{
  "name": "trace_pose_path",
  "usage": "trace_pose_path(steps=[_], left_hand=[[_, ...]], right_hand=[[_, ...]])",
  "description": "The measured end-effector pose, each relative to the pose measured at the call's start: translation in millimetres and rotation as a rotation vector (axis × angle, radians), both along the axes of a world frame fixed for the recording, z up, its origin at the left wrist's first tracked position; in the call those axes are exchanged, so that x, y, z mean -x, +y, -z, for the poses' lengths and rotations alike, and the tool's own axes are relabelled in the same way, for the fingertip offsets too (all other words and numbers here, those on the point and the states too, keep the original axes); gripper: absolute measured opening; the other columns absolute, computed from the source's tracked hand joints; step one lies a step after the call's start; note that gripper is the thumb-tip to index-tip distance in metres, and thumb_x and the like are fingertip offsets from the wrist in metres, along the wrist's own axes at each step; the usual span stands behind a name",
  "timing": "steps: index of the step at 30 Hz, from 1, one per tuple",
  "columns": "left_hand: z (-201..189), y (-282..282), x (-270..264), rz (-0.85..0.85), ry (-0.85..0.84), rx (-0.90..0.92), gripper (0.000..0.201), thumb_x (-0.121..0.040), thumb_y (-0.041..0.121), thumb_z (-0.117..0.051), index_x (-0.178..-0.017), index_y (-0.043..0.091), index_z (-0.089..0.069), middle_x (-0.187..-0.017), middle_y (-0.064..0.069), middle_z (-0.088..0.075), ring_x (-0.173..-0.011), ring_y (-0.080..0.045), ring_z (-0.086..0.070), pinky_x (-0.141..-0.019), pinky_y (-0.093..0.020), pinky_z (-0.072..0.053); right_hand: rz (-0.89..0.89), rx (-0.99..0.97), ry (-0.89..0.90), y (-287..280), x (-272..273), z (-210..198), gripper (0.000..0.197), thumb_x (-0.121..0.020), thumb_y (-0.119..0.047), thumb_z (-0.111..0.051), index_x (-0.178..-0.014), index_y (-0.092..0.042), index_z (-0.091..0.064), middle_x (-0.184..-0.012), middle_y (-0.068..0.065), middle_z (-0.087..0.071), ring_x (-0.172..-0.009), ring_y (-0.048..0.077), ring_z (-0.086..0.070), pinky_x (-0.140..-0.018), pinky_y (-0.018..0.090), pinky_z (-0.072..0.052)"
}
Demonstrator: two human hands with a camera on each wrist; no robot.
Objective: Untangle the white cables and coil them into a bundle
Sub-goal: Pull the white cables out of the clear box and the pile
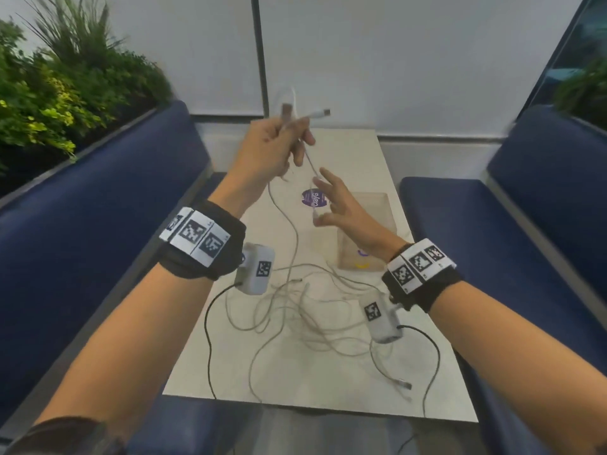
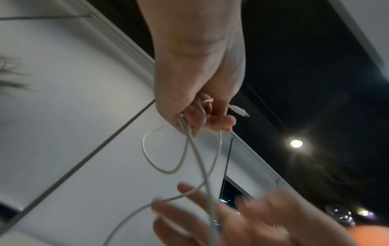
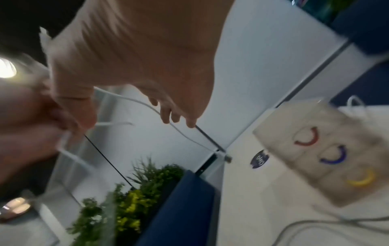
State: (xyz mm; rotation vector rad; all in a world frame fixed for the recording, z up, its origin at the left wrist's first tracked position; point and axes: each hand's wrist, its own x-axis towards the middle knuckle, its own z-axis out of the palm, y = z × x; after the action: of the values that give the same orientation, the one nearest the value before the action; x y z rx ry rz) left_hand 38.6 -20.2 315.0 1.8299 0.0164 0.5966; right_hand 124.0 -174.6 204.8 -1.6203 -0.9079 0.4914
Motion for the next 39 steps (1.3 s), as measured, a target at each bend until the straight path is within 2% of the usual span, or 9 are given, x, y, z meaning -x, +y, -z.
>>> trace_pose_path(steps=[5, 8, 11, 14, 20, 24, 29, 35, 39], left_hand=[[-1, -3, 10, 0.186, 0.183, -0.073, 0.035, -0.101, 0.026, -0.056, -0.090, -0.005, -0.069, -0.058, -0.010, -0.039, -0.043, -0.015, -0.029, -0.043, -0.022, -0.020], [-9, 10, 13, 0.157, 0.195, -0.010, 0.045, -0.091, 0.027, -0.068, -0.072, -0.013, -0.064, -0.043, -0.006, -0.044, -0.037, -0.014, -0.027, -0.044, -0.027, -0.014], [-13, 27, 9, 0.050, 0.118, 0.172, 0.043, -0.082, 0.031, -0.069, -0.048, 0.007, -0.055, -0.039, -0.004, -0.042, -0.032, -0.015, -0.028, -0.046, -0.027, -0.013], [-15, 33, 7, 0.086, 0.112, 0.287, 0.040, -0.090, 0.025, -0.062, -0.056, 0.008, -0.050, -0.044, -0.001, -0.045, -0.035, -0.013, -0.028, -0.049, -0.029, -0.009], [-2, 13, 6, 0.257, 0.273, 0.245, 0.042, -0.101, 0.019, -0.047, -0.061, 0.008, -0.040, -0.041, 0.001, -0.039, -0.032, -0.008, -0.029, -0.044, -0.021, -0.008], [16, 2, 5, 0.312, 0.345, 0.192, 0.042, -0.101, 0.018, -0.047, -0.061, 0.010, -0.038, -0.044, 0.000, -0.035, -0.033, -0.008, -0.026, -0.045, -0.024, -0.009], [29, 0, 3, 0.301, 0.370, 0.200, 0.044, -0.101, 0.018, -0.048, -0.059, 0.011, -0.038, -0.045, 0.001, -0.032, -0.036, -0.008, -0.026, -0.040, -0.020, -0.013], [37, 3, 2, 0.294, 0.380, 0.199, 0.042, -0.101, 0.018, -0.048, -0.060, 0.013, -0.036, -0.049, 0.000, -0.028, -0.040, -0.011, -0.025, -0.042, -0.022, -0.012], [41, -2, -1, 0.299, 0.396, 0.159, 0.043, -0.101, 0.020, -0.049, -0.060, 0.012, -0.038, -0.051, -0.001, -0.029, -0.041, -0.012, -0.026, -0.046, -0.028, -0.011]], right_hand=[[0.047, 0.077, -0.094, -6, 22, -44, 0.022, -0.094, -0.032, -0.061, -0.096, -0.013, -0.073, -0.079, 0.015, -0.056, -0.068, 0.014, -0.052, -0.071, 0.028, -0.045], [-0.407, 0.516, -0.116, -30, 36, -60, 0.034, -0.093, -0.032, -0.060, -0.062, -0.028, -0.073, -0.084, 0.023, -0.067, -0.068, 0.024, -0.052, -0.069, 0.030, -0.046], [-0.766, 0.961, -0.045, -42, 53, -56, 0.009, -0.088, -0.021, -0.067, -0.090, -0.022, -0.076, -0.110, 0.012, -0.073, -0.087, 0.029, -0.066, -0.089, 0.045, -0.054], [-0.712, 1.346, -0.086, -43, 53, -49, 0.061, -0.080, -0.019, -0.078, -0.134, -0.007, -0.054, -0.092, 0.005, -0.076, -0.086, 0.022, -0.072, -0.086, 0.040, -0.058], [-0.376, 1.426, -0.256, -48, 7, 4, 0.022, -0.090, -0.016, -0.063, -0.107, -0.004, -0.069, -0.086, 0.002, -0.073, -0.078, 0.016, -0.067, -0.072, 0.029, -0.055], [-0.378, 1.413, -0.277, -55, 25, 80, 0.040, -0.077, -0.035, -0.080, -0.107, -0.010, -0.070, -0.074, -0.003, -0.065, -0.068, 0.014, -0.060, -0.075, 0.032, -0.052], [-0.334, 1.385, -0.460, -64, 43, 138, 0.053, -0.073, -0.042, -0.081, -0.102, -0.002, -0.059, -0.119, 0.015, -0.060, -0.105, 0.033, -0.061, -0.090, 0.043, -0.053], [-0.173, 1.440, -0.318, -88, 21, 127, 0.057, -0.065, -0.060, -0.079, -0.081, -0.012, -0.055, -0.081, 0.002, -0.059, -0.072, 0.021, -0.058, -0.074, 0.033, -0.054], [-0.152, 1.411, -0.332, -92, 30, 160, 0.046, -0.081, -0.048, -0.069, -0.092, -0.003, -0.066, -0.095, 0.011, -0.067, -0.083, 0.026, -0.066, -0.077, 0.034, -0.056]])
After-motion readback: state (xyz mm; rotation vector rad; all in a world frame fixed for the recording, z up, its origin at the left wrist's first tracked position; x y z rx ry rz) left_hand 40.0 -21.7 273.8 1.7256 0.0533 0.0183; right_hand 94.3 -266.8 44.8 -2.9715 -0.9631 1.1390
